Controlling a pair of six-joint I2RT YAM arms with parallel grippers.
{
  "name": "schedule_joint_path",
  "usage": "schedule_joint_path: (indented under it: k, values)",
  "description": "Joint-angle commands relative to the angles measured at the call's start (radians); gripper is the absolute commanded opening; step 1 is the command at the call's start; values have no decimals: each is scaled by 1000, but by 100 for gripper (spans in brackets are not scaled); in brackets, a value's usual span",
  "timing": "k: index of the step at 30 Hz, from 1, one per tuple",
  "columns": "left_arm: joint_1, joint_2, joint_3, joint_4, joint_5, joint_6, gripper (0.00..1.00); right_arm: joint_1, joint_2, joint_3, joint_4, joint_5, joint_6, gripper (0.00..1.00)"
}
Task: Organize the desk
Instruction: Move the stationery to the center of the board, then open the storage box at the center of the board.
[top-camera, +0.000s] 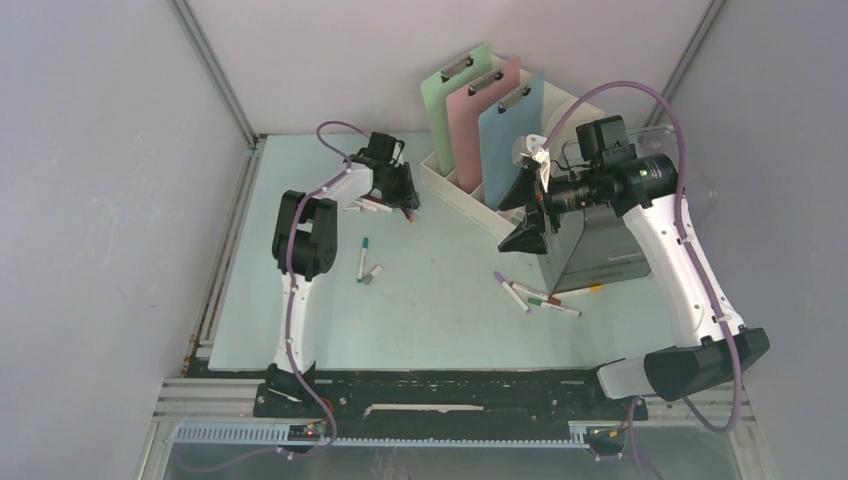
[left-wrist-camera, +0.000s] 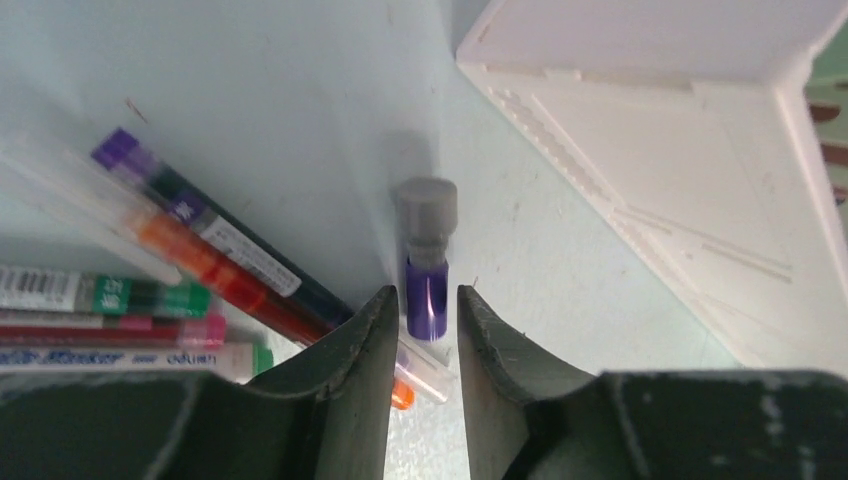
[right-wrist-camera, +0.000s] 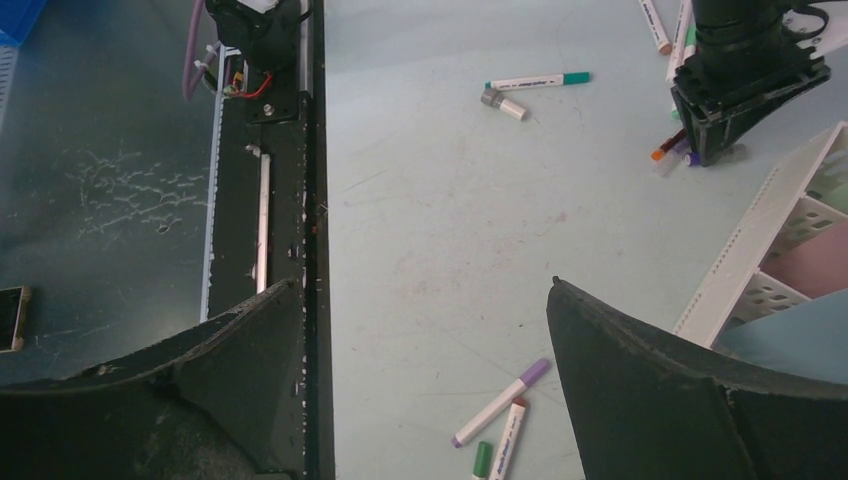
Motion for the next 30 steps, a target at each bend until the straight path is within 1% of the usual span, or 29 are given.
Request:
schedule_joint_path:
  k: [1,6,12,14,17,22,24,26,28,29,30]
  values:
    - [-27,-112,-57,-5,-61,44,38,1,-34,-13,25,-13,13,100]
    - [-41,-240,-184,91,-100,35,40,1,-39,-21,26,-5,2,100]
    - [-55,-467,-448,317,-115,19,43,4,-53,-28,9,-12,-34,100]
    - [-58,-570,-540,389,-120,17,44,3,-60,-26,7,-2,-40,100]
    - [-62,-704,-675,456,-153,29,46,3,-87,-39,15,32,-41,100]
    - [-65,-965,-893,543,-269,63,49,-5,-201,-103,69,110,-14,100]
    - [-67,-1065,-968,563,-323,74,55,-28,-247,-109,56,109,-12,100]
    - [-66,-1154,-1033,575,-358,86,66,-90,-285,-106,38,67,-8,100]
    - [-65,-1225,-1086,581,-373,96,82,-190,-319,-107,26,3,1,100]
    - [-63,-1257,-1111,584,-378,97,94,-235,-337,-110,19,-25,6,100]
    - [-63,-1282,-1141,583,-396,84,99,-272,-351,-112,10,-42,7,100]
